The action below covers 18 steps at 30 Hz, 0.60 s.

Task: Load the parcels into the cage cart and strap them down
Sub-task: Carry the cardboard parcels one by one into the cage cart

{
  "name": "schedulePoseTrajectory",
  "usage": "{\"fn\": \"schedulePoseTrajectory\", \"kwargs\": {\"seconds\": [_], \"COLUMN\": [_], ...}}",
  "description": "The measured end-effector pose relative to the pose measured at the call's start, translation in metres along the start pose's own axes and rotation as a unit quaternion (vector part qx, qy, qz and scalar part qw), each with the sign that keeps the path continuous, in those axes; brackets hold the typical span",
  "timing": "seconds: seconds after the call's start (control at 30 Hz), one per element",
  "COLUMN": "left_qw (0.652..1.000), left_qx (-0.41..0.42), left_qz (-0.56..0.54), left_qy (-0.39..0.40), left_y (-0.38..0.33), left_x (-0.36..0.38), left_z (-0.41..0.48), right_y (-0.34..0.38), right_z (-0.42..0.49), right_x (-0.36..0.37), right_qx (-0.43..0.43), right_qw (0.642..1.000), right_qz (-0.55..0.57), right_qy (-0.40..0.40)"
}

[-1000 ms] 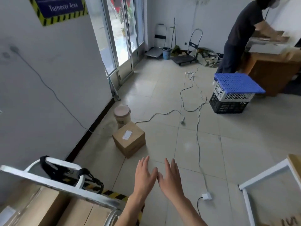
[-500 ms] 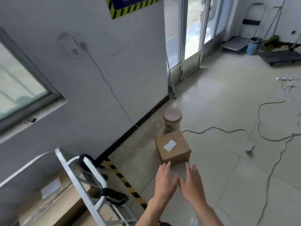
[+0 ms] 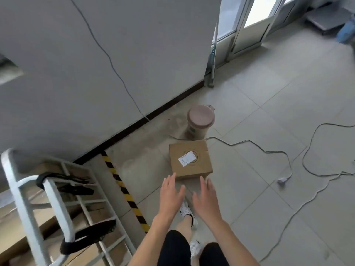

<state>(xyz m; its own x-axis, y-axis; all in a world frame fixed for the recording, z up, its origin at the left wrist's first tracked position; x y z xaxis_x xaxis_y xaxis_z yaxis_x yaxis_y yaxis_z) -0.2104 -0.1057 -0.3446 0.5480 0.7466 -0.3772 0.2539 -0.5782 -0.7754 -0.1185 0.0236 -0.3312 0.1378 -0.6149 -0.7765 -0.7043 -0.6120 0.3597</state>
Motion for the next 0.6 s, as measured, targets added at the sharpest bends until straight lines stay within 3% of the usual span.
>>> {"fn": "schedulePoseTrajectory", "kwargs": {"seconds": [0.33, 0.6], "left_qw": [0.995, 0.972], "left_qx": [-0.093, -0.226], "left_qz": [-0.002, -0.064], "left_qy": [0.027, -0.013], "left_y": [0.032, 0.157], "left_x": [0.055, 0.104], "left_z": [0.151, 0.286], "right_y": [-0.043, -0.128], "right_z": [0.163, 0.317], "right_x": [0.004, 0.093], "right_qx": [0.056, 0.088], "right_qw": [0.997, 0.991], "right_qz": [0.022, 0.024], "right_qy": [0.057, 0.099]}}
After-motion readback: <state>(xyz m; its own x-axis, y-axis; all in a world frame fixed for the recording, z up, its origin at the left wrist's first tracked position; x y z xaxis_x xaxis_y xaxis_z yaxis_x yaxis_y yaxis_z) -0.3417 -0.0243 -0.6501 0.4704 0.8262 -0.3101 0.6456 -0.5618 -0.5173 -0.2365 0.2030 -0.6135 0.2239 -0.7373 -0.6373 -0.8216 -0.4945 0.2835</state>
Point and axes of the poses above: each hand's wrist, its own z-axis towards the middle knuckle, its own x-axis out of the palm, y = z × x, the point moved 9 cm from there along z, towards the middle knuckle, and after that the axes turned 15 degrees about -z, right-handed, at the moved point
